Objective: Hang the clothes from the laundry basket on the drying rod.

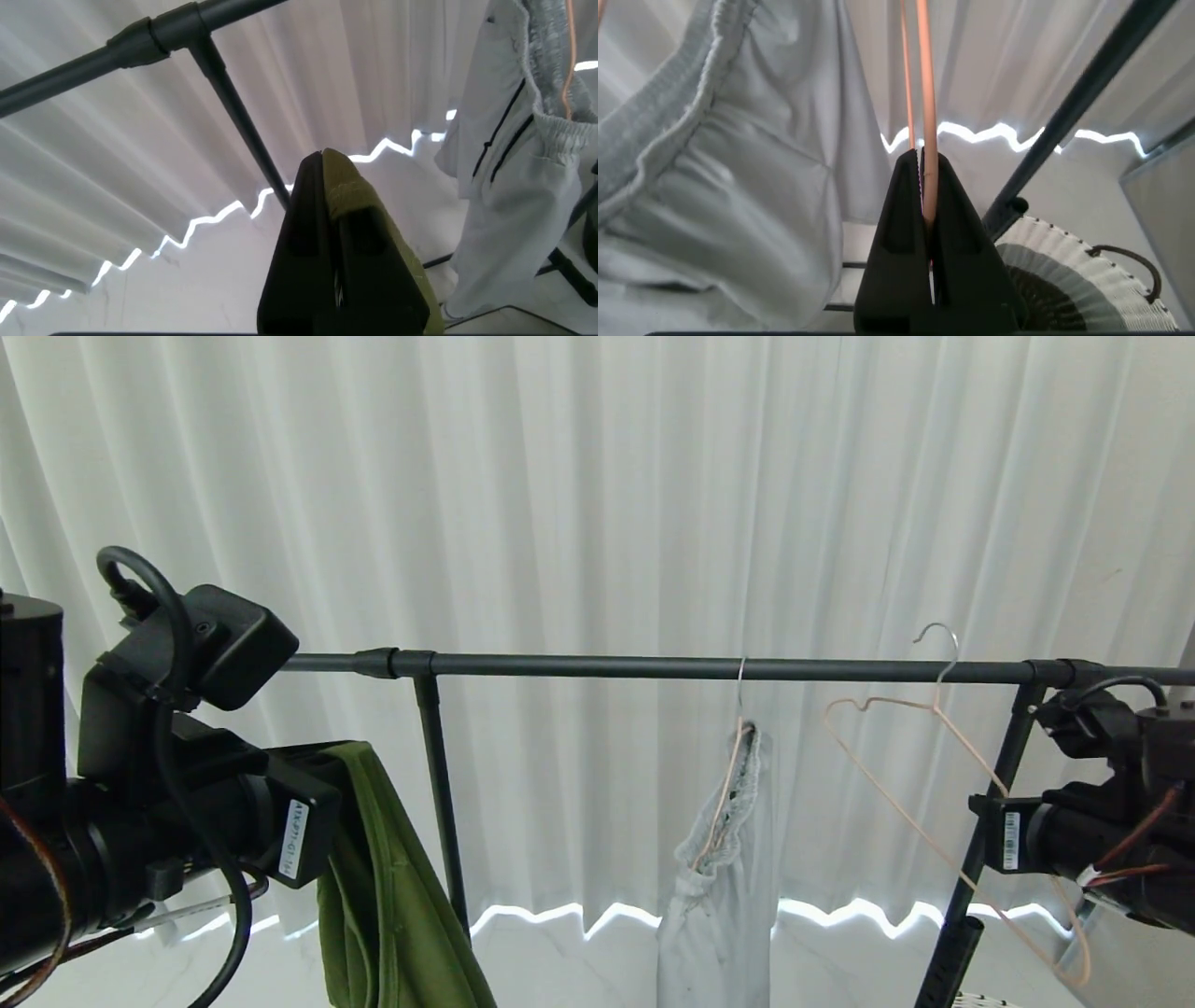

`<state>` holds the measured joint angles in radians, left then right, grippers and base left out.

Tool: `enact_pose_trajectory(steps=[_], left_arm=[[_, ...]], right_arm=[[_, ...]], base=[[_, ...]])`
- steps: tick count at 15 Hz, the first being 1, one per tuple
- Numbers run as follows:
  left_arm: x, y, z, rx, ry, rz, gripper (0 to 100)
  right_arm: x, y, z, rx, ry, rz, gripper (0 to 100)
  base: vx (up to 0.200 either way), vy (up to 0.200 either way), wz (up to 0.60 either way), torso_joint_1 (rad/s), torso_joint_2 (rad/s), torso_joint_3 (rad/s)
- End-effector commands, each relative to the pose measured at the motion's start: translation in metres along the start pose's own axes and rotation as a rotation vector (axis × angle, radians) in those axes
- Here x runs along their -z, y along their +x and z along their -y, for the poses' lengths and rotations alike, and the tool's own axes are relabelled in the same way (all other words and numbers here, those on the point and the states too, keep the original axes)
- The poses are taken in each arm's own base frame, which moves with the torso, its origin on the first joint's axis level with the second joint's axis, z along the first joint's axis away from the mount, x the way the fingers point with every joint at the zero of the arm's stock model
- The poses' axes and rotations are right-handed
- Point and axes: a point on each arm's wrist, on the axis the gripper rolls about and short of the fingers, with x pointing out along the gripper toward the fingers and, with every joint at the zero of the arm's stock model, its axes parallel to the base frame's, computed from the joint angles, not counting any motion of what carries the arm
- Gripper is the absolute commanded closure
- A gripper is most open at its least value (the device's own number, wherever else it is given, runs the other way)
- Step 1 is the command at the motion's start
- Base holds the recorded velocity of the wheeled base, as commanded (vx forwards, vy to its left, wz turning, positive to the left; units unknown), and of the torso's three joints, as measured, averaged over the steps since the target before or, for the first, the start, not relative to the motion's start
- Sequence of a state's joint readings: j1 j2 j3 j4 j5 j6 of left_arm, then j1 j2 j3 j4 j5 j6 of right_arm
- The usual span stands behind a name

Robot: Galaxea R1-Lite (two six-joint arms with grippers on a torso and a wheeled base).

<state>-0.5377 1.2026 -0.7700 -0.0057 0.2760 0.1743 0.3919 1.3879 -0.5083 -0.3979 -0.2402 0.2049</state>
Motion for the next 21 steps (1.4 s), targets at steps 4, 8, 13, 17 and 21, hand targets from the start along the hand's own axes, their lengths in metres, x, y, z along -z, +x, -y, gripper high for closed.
enact_pose_trajectory(steps=[4, 8, 13, 17, 21], left_arm=[[0.0, 0.001, 0.0, -0.009, 0.007, -0.006, 100], [0.001, 0.003, 0.001, -0.008, 0.013, -0.013, 100], [0.001, 0.006, 0.002, -0.004, 0.041, -0.023, 100], [-0.001, 0.018, 0.004, -0.005, 0.052, -0.049, 100], [-0.017, 0.046, 0.004, -0.172, 0.061, -0.102, 100]], right_arm=[[0.003, -0.048, 0.011, -0.09, 0.023, 0.109, 100], [0.015, -0.059, 0.013, -0.158, -0.003, 0.099, 100], [0.007, -0.065, 0.004, -0.302, -0.042, 0.117, 100], [0.0, -0.077, -0.021, -0.463, -0.099, 0.1, 100], [0.007, -0.093, -0.047, -0.7, -0.128, 0.054, 100]], base=[[-0.2, 0.0, 0.0, 0.002, 0.0, 0.001], [-0.2, 0.0, 0.0, -0.005, 0.0, 0.007], [-0.12, 0.0, 0.0, -0.001, 0.0, 0.0], [0.0, 0.0, 0.0, 0.0, 0.0, 0.0], [0.0, 0.0, 0.0, 0.0, 0.0, 0.0]])
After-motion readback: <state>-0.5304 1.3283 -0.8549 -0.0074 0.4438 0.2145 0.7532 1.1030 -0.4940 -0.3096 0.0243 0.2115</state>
